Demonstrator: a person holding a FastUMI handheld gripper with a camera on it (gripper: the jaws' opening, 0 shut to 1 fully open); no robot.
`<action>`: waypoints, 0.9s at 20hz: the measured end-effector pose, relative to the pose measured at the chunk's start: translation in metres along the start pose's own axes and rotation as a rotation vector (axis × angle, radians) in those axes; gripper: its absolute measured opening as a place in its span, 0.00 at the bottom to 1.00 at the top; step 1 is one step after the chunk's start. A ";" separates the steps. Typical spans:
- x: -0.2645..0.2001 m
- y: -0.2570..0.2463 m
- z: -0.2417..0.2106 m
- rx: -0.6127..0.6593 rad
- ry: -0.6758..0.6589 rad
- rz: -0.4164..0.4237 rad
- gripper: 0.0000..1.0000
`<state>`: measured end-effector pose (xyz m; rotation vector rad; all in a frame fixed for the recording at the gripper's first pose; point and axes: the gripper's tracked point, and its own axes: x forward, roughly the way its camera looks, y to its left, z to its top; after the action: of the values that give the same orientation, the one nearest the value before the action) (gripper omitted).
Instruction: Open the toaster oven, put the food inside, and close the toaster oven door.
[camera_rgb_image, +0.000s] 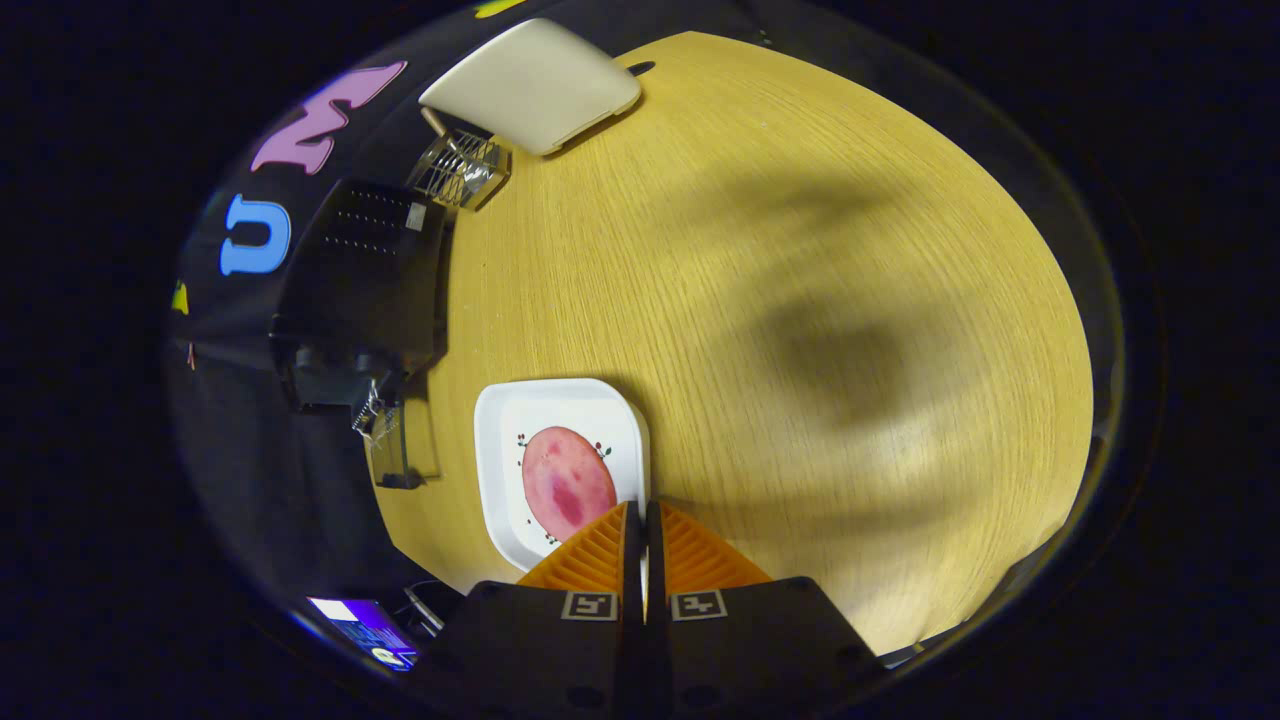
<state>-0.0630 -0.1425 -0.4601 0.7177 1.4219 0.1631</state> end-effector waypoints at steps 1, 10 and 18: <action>0.001 0.001 -0.002 0.013 -0.010 0.014 0.05; -0.023 0.062 -0.021 0.099 -0.093 0.185 0.05; -0.025 0.153 -0.059 0.124 -0.128 0.255 0.05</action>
<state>-0.0758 -0.0145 -0.3547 0.9948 1.2236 0.2245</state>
